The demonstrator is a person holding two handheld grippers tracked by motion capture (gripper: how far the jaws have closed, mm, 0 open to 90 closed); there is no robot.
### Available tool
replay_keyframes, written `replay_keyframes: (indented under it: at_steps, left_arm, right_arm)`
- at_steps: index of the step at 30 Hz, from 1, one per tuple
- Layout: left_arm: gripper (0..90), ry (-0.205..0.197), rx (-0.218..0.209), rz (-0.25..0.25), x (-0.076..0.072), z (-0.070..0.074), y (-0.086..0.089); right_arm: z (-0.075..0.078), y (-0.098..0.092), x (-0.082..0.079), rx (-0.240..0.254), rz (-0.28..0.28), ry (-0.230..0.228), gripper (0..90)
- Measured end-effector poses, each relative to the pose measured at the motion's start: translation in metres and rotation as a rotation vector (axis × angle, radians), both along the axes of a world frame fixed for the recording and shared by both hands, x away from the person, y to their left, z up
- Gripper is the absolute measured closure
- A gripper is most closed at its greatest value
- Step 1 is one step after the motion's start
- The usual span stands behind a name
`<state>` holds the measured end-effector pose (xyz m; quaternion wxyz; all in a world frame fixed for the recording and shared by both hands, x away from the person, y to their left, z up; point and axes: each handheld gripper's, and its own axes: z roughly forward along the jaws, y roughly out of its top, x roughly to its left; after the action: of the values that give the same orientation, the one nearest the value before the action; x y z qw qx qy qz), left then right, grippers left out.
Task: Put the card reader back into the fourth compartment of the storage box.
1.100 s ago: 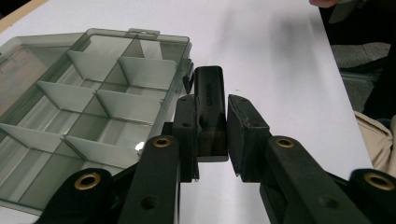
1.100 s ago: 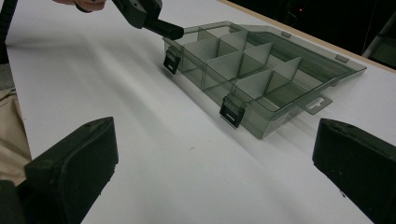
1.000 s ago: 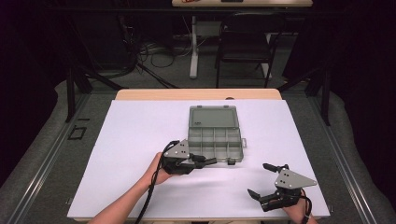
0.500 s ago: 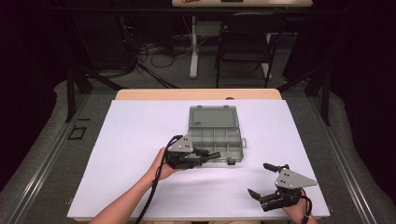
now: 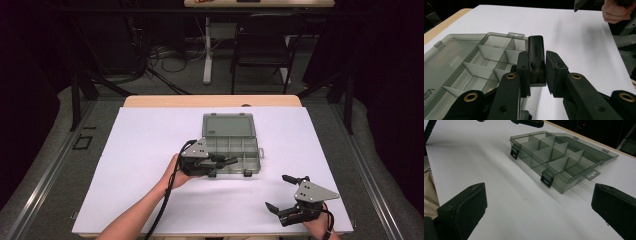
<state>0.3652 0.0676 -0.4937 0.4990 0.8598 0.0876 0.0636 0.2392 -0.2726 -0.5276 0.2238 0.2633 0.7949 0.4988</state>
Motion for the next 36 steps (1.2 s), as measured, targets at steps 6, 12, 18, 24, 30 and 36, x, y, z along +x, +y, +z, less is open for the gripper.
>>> replay_keyframes:
  at_steps: [6,12,18,24,30,36]
  left_arm:
    - [74.3,0.0,-0.003,0.01,0.005,0.001,-0.001]
    - [74.3,0.002,-0.019,0.019,0.009,0.002,-0.002]
    - [74.3,0.001,-0.02,0.029,0.013,0.005,-0.005]
    - [74.3,-0.008,-0.023,0.056,0.02,0.013,-0.012]
    - [74.3,-0.003,-0.029,0.082,0.025,0.015,-0.019]
    - [74.3,0.01,-0.03,0.119,0.03,0.012,-0.025]
  right_arm:
    - [0.0,0.0,0.0,-0.001,-0.001,0.001,0.0]
    - [0.0,0.0,0.0,-0.001,0.001,0.002,0.0]
    - [0.0,0.0,0.0,0.002,-0.005,-0.002,0.0]
    - [0.0,0.0,0.0,0.001,-0.003,0.001,0.0]
    - [0.0,0.0,0.0,0.0,-0.004,0.003,0.0]
    - [0.0,0.0,0.0,0.004,-0.004,0.0,0.0]
